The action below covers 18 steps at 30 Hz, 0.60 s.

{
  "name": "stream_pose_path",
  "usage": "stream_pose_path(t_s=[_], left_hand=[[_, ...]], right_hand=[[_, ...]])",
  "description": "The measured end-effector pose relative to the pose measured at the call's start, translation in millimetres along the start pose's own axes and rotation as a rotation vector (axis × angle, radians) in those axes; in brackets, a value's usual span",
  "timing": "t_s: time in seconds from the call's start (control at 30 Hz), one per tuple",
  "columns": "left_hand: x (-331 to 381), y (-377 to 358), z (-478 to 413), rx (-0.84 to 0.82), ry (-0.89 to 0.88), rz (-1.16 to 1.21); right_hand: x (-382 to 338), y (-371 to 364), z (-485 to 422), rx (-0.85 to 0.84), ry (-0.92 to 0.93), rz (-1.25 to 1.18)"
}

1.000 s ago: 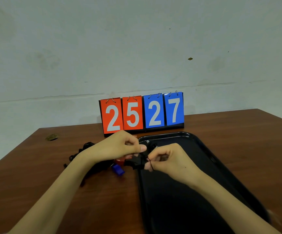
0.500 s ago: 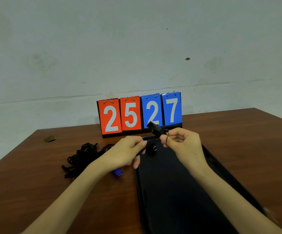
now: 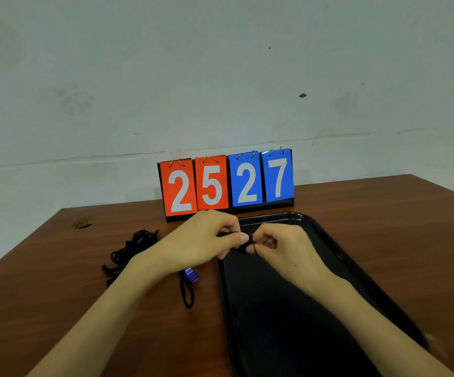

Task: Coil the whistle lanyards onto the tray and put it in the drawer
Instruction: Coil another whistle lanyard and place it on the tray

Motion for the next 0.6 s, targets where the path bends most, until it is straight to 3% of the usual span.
stream_pose_path(t_s=[0.13, 0.33, 0.6], left_hand=[[-5.2, 7.5, -0.3, 0.076, 0.019, -0.018], [-17.9, 9.7, -3.6, 0.079, 0.039, 0.055], [-25.5, -3.7, -7.9, -0.007, 0.158, 0.187]], right_hand=[[-5.5, -1.1, 2.2, -0.140, -0.020, -0.152], [-12.1, -0.1, 3.1, -0.217, -0.071, -0.410], [-16.3, 11.3, -1.6, -0.134, -0.166, -0.691]])
Point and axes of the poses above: each hand's wrist, its own z-axis away from the middle knuckle, its own y-axis out of the back of the hand, x = y × z, the point moved 2 cm from there along -z, towards the middle knuckle, and after that the axes turned 8 degrees about x, right-handed, at the moved point
